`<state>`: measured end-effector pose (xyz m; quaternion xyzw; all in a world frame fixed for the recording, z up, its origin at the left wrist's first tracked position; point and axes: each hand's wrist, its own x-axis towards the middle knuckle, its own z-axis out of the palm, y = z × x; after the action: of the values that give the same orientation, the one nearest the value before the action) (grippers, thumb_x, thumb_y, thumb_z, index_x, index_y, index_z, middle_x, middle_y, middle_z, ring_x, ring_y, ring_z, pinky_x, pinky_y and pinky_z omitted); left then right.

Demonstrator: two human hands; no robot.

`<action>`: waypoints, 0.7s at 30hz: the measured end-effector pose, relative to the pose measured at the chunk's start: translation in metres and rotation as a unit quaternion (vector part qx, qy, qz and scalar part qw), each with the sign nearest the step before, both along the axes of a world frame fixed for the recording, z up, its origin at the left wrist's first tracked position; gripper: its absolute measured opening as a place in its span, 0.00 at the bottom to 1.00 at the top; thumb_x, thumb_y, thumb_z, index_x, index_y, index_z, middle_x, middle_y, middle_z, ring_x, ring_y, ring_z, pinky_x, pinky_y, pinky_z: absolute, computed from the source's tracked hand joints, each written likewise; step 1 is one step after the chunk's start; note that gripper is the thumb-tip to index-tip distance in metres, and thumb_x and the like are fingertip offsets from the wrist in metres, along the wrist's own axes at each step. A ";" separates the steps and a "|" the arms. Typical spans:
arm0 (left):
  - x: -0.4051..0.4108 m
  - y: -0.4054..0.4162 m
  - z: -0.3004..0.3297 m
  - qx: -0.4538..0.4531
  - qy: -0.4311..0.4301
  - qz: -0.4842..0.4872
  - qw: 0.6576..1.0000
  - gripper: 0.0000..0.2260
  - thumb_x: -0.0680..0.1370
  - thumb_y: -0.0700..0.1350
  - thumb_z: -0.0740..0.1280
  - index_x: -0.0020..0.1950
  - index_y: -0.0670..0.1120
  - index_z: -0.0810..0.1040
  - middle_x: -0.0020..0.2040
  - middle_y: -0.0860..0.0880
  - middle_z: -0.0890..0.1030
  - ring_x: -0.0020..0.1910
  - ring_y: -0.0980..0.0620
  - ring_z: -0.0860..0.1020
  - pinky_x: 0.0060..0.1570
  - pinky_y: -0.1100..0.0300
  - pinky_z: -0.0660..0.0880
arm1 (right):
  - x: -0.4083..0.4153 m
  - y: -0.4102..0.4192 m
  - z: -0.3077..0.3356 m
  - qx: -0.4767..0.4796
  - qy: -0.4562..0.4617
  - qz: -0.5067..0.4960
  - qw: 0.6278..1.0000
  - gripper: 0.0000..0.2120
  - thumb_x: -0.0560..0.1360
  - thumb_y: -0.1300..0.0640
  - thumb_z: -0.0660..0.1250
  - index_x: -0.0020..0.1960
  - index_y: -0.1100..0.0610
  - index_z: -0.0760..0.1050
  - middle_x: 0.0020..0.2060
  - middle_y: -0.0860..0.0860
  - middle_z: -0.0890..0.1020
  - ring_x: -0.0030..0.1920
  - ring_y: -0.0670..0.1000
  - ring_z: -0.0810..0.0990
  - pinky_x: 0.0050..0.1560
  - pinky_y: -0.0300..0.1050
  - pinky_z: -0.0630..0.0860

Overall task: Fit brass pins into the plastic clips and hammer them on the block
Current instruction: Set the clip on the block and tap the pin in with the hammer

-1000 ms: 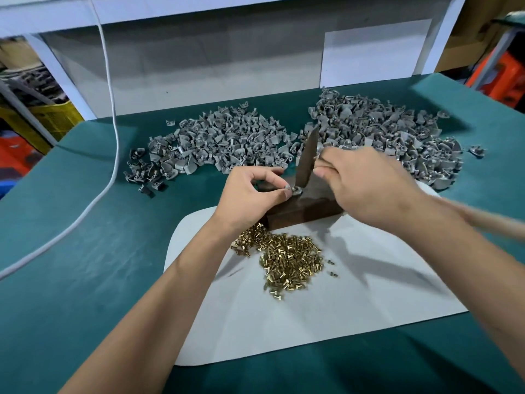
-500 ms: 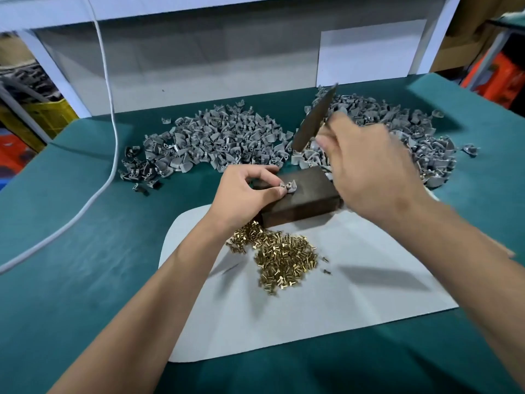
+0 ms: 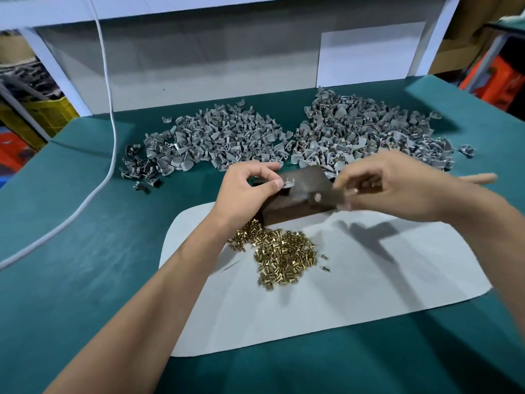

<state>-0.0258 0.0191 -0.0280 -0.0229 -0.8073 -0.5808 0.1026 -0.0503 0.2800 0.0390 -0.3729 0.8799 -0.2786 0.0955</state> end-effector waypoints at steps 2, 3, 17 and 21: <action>0.001 0.001 0.001 0.009 -0.010 0.000 1.000 0.07 0.76 0.36 0.74 0.40 0.45 0.86 0.59 0.51 0.85 0.59 0.60 0.82 0.68 0.52 0.74 | 0.000 0.008 -0.006 0.016 -0.056 -0.001 0.998 0.11 0.70 0.59 0.80 0.43 0.44 0.84 0.35 0.44 0.85 0.34 0.42 0.82 0.37 0.32 0.75; 0.001 0.001 0.001 0.007 -0.011 -0.001 1.000 0.07 0.76 0.36 0.74 0.40 0.45 0.86 0.60 0.50 0.85 0.59 0.60 0.81 0.68 0.52 0.74 | -0.001 0.010 -0.010 0.036 -0.057 -0.008 0.998 0.13 0.68 0.62 0.81 0.43 0.45 0.84 0.35 0.43 0.85 0.35 0.41 0.82 0.38 0.30 0.74; 0.001 0.005 0.001 -0.009 0.014 -0.009 1.000 0.05 0.75 0.36 0.75 0.41 0.45 0.87 0.61 0.50 0.84 0.63 0.56 0.79 0.70 0.50 0.71 | 0.002 -0.039 -0.021 -0.045 0.150 -0.075 0.985 0.08 0.73 0.52 0.77 0.52 0.47 0.84 0.39 0.38 0.82 0.40 0.38 0.79 0.45 0.33 0.76; 0.001 0.004 0.001 -0.020 0.027 -0.019 0.999 0.05 0.75 0.37 0.74 0.41 0.45 0.87 0.61 0.51 0.84 0.66 0.54 0.78 0.72 0.44 0.69 | -0.006 -0.057 -0.035 -0.012 0.200 -0.051 0.978 0.13 0.77 0.48 0.73 0.59 0.49 0.82 0.48 0.45 0.79 0.49 0.47 0.76 0.54 0.51 0.76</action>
<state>-0.0246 0.0236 -0.0271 -0.0561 -0.8150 -0.5656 0.1126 -0.0568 0.2234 0.0041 -0.3765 0.8957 -0.2137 -0.1013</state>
